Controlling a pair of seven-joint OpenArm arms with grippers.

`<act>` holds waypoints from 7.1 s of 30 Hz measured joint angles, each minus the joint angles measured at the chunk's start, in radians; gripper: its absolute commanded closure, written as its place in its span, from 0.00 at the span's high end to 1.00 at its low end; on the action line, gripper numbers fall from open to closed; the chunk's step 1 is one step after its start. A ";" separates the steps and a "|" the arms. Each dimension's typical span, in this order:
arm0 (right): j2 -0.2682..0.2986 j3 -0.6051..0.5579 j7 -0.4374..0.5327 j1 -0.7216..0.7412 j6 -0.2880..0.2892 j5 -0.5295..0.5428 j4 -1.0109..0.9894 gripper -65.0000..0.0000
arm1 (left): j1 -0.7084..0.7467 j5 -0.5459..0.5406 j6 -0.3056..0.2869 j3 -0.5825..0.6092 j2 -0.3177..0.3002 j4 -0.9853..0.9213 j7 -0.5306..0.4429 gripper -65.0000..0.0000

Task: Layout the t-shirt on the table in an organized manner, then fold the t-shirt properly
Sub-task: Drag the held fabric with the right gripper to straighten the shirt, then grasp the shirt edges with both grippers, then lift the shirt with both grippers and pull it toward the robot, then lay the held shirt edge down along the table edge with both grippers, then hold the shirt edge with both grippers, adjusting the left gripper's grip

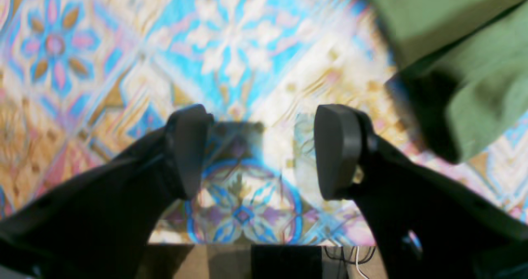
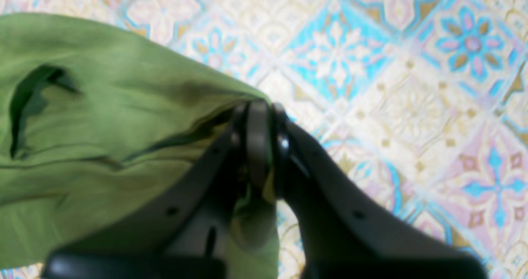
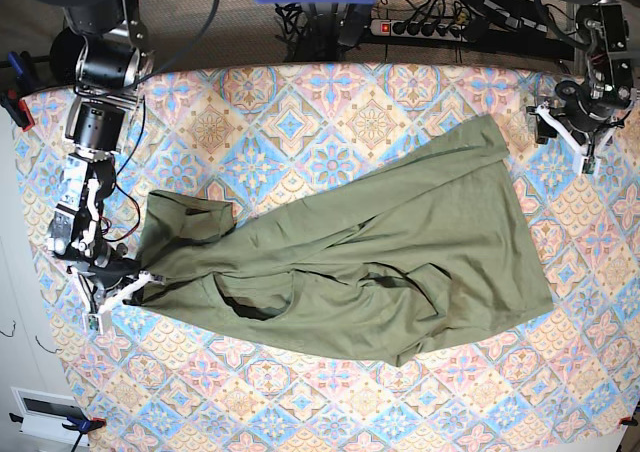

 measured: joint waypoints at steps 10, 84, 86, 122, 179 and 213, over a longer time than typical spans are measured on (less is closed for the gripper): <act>-0.006 -0.001 0.009 -0.046 0.002 0.004 0.001 0.01 | 0.001 -0.517 0.000 -0.042 0.014 0.003 0.099 0.62; 0.034 0.006 0.261 0.830 0.013 0.006 -0.312 0.01 | -1.690 -0.022 0.003 0.372 0.108 -0.878 -0.171 0.00; 0.049 0.006 0.263 0.829 0.015 0.009 -0.311 0.01 | -1.694 -0.022 0.003 0.373 0.109 -0.879 -0.172 0.00; 0.114 0.240 -0.247 -0.401 0.011 0.275 0.626 0.01 | -0.403 -0.297 -0.001 -0.169 -0.077 0.258 0.227 0.00; 0.213 0.235 -0.403 -0.899 0.013 0.267 0.697 0.47 | 0.237 -0.163 0.000 -0.048 -0.003 0.282 0.199 0.10; 0.212 0.230 -0.401 -0.953 0.013 0.268 0.696 0.47 | 0.331 -0.060 -0.002 0.100 0.069 -0.131 -0.068 0.63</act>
